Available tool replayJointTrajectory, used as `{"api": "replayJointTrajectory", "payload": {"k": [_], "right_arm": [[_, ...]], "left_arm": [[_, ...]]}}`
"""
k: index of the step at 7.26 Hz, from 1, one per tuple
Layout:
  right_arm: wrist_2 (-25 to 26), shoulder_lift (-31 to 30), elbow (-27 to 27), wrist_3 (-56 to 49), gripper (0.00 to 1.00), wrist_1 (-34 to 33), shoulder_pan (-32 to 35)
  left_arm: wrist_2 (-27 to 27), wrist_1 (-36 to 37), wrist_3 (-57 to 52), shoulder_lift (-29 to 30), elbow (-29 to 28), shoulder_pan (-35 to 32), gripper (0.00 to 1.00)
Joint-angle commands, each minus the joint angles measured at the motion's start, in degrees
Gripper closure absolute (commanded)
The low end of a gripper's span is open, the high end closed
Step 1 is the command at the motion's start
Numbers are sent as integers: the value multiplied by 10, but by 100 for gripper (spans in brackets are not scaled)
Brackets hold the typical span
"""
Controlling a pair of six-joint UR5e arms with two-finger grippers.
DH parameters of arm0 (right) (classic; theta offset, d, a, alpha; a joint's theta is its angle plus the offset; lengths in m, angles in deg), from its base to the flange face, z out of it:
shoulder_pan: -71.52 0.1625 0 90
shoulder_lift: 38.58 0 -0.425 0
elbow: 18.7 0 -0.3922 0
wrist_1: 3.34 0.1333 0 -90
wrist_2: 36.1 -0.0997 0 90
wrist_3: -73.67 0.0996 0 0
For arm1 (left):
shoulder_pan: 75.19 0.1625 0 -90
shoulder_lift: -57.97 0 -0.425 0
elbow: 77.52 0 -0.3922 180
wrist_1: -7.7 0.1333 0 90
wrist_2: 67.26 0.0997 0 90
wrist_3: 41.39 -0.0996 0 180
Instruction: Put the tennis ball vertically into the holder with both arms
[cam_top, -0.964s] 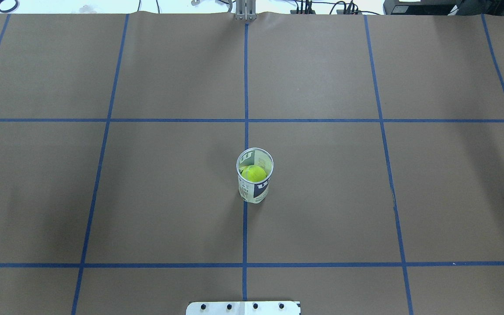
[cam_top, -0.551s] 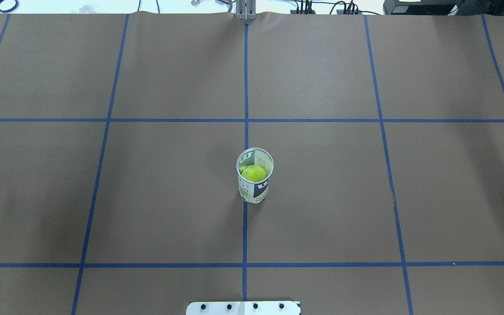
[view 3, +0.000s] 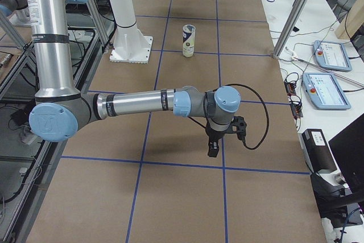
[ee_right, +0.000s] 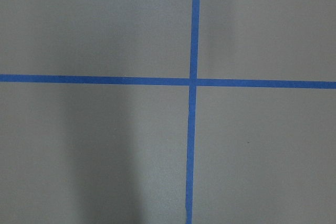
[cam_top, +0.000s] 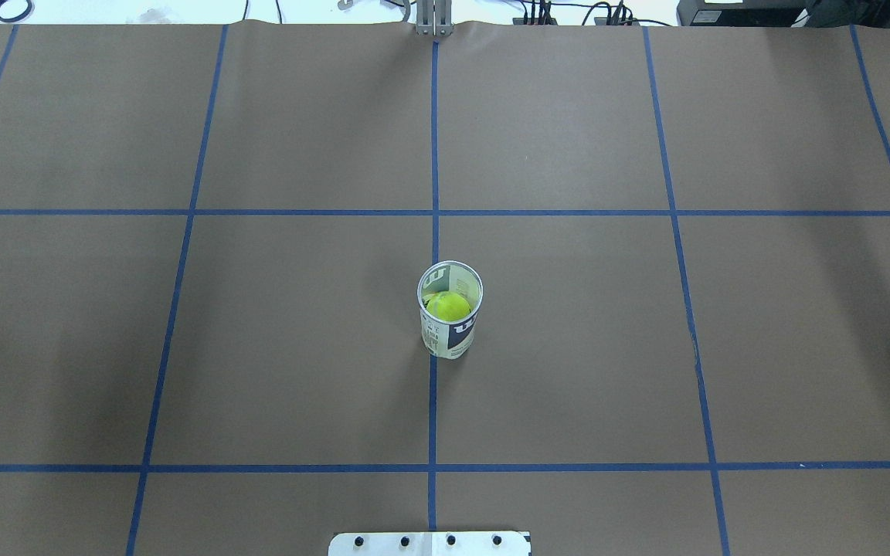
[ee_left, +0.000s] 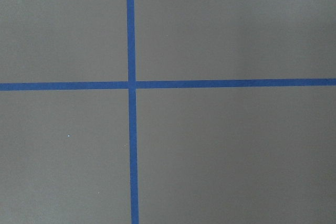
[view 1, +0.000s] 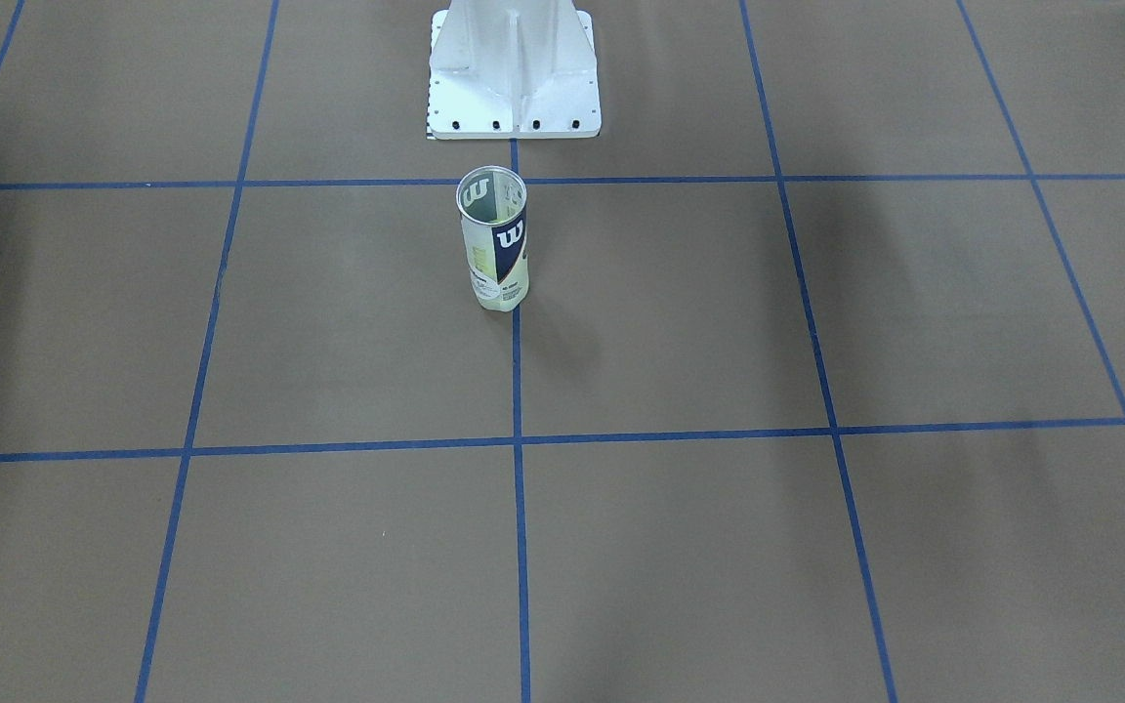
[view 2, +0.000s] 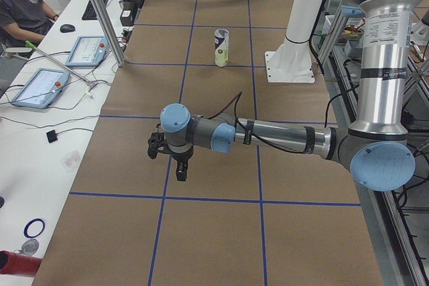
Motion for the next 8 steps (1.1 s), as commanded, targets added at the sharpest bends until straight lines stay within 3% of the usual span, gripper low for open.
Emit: {"api": "replayJointTrajectory", "payload": {"k": [1,8], "right_arm": [[-1,1,1,0,1,0,0],[-2,5,1,0,1,-1,-1]], "left_arm": [[1,37,-33,3,4,-11,0],[-1,8,-27,-2,-6,-11,0]]}}
